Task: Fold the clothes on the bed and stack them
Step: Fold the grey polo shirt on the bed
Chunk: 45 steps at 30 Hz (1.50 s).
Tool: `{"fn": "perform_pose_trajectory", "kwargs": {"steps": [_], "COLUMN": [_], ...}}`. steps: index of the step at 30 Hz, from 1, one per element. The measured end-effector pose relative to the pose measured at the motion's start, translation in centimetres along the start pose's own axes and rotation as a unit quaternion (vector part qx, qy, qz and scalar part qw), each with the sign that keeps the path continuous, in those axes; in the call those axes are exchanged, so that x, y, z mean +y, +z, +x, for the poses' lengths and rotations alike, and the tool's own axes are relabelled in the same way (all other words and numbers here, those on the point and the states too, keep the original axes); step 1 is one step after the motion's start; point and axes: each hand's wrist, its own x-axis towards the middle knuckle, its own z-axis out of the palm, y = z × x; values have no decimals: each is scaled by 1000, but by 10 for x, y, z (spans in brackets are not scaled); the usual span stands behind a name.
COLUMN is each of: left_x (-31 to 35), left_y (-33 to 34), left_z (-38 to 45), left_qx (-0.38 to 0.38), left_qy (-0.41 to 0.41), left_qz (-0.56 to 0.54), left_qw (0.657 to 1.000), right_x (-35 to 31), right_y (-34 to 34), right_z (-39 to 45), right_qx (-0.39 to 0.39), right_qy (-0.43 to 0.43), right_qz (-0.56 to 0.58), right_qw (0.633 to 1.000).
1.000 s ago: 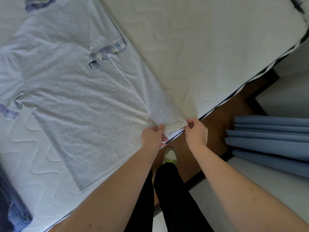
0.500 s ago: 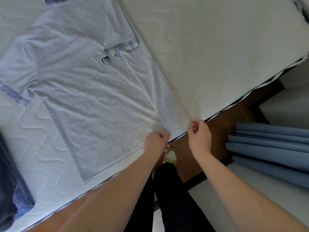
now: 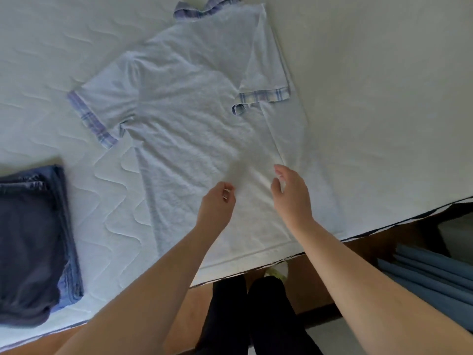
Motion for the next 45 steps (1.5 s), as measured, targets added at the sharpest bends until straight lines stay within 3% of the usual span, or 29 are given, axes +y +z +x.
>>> {"fn": "perform_pose_trajectory", "kwargs": {"steps": [15, 18, 22, 24, 27, 31, 33, 37, 39, 42, 45], "left_x": [-50, -63, -75, -82, -83, -80, -74, -54, -37, -7, 26], "left_y": [-155, -175, -206, -223, -249, -275, -279, -285, -290, -290, -272], "left_z": [86, 109, 145, 161, 190, 215, 220, 223, 218, 205, 198], "left_qx": [137, 197, 334, 352, 307, 270, 236, 187, 174, 138, 135], "left_qy": [25, -22, -91, -139, -212, -295, -291, -211, -158, -90, -4], "left_qz": [18, 22, 33, -21, -202, -408, -458, -502, -465, -325, -109], "left_qw": [990, 980, 938, 925, 906, 821, 806, 818, 853, 931, 985], "right_x": [-128, -140, -158, -167, -181, -202, -210, -224, -230, -240, -241], "right_y": [72, 94, 116, 123, 132, 145, 151, 164, 170, 172, 167], "right_z": [82, 103, 136, 152, 179, 205, 215, 231, 237, 246, 251], "right_qx": [-109, -132, -178, -200, -231, -284, -286, -300, -303, -291, -275], "right_qy": [-123, -150, -171, -178, -174, -26, 19, 43, 59, 85, 147], "right_qz": [-138, -166, -178, -182, -153, 56, 130, 205, 220, 261, 385], "right_qw": [977, 966, 953, 946, 945, 957, 949, 931, 925, 917, 869]}}
